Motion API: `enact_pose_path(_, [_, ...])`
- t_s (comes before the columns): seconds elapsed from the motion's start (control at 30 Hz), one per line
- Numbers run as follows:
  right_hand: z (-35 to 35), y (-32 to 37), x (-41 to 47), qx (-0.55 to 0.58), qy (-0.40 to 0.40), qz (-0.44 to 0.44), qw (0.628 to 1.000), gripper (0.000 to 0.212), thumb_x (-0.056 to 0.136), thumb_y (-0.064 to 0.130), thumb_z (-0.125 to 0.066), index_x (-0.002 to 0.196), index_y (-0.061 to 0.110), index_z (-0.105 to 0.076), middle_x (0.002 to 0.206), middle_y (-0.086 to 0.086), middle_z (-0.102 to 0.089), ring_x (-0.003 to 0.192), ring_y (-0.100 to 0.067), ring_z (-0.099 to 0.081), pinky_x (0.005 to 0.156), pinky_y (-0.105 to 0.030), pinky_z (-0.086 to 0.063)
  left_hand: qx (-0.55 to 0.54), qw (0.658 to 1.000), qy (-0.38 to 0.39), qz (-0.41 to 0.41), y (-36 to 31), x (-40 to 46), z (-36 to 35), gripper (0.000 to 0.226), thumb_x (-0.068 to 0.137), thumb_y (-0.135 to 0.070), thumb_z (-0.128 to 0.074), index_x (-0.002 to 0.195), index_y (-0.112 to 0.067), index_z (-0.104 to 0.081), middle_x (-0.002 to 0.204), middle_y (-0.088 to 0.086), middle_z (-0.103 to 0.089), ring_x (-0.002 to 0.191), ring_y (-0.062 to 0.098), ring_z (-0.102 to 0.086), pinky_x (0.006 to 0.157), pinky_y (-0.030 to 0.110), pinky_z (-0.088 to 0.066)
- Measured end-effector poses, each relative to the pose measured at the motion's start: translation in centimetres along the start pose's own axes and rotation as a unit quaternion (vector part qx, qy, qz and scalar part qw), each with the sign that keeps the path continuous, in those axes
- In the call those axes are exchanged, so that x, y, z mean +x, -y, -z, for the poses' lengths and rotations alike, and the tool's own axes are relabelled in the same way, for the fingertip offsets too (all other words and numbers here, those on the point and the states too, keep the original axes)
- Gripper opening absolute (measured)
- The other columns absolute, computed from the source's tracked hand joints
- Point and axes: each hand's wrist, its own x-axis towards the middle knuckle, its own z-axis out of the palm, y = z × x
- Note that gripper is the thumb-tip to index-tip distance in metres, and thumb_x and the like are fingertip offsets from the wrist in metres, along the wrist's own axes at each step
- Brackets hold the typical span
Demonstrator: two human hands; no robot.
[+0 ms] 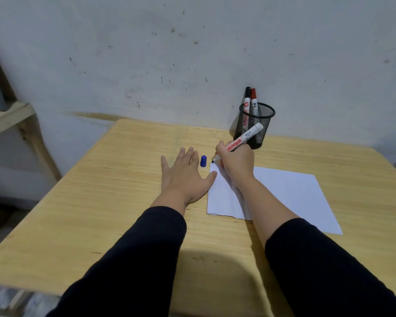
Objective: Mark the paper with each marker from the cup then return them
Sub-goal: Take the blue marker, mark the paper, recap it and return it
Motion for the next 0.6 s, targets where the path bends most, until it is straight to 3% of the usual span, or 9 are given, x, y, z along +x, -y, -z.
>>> enact_pose_path(0.13, [-0.13, -0.14, 0.08, -0.021, 0.007, 0.003, 1.0, 0.031, 0.085, 0.026, -0.061, 0.058, 0.012, -0.054, 0.056, 0.003, -0.056, 0.051, -0.008, -0.051, 0.047, -0.016, -0.038, 0.004, 1.0, 0.002, 0.001, -0.13, -0.04, 0.18, 0.08, 0.089, -0.066, -0.021, 0.152, -0.019, -0.006, 0.162, -0.006, 0.002, 0.148, 0.013, 0.009, 0.117, 0.058, 0.006])
enact_pose_path(0.33, [-0.22, -0.19, 0.26, -0.038, 0.01, 0.002, 0.999, 0.028, 0.083, 0.025, -0.059, 0.066, 0.003, -0.064, 0.062, -0.003, -0.062, 0.056, -0.015, -0.055, 0.053, -0.025, -0.041, 0.007, 1.0, 0.004, 0.004, -0.16, -0.03, 0.25, 0.08, 0.089, -0.067, -0.021, 0.152, -0.019, -0.006, 0.162, -0.006, 0.002, 0.148, 0.013, 0.009, 0.117, 0.058, 0.005])
enact_pose_path(0.43, [0.04, -0.04, 0.16, 0.01, -0.004, -0.01, 1.0, 0.028, 0.085, 0.021, -0.059, 0.061, 0.008, -0.064, 0.064, -0.003, -0.066, 0.057, -0.011, -0.058, 0.057, -0.023, -0.045, 0.004, 1.0, 0.002, 0.004, -0.15, -0.08, 0.22, 0.08, 0.089, -0.067, -0.021, 0.152, -0.02, -0.006, 0.162, -0.006, 0.002, 0.148, 0.013, 0.009, 0.117, 0.058, 0.005])
enact_pose_path(0.6, [0.34, 0.21, -0.08, 0.125, -0.03, -0.04, 0.991, 0.026, 0.088, 0.019, -0.059, 0.068, 0.003, -0.064, 0.063, -0.005, -0.064, 0.042, -0.004, -0.053, 0.043, -0.013, -0.044, -0.002, 1.0, -0.002, 0.005, -0.17, -0.06, 0.28, 0.08, 0.088, -0.067, -0.021, 0.152, -0.02, -0.007, 0.162, -0.006, 0.001, 0.148, 0.012, 0.008, 0.117, 0.057, 0.005])
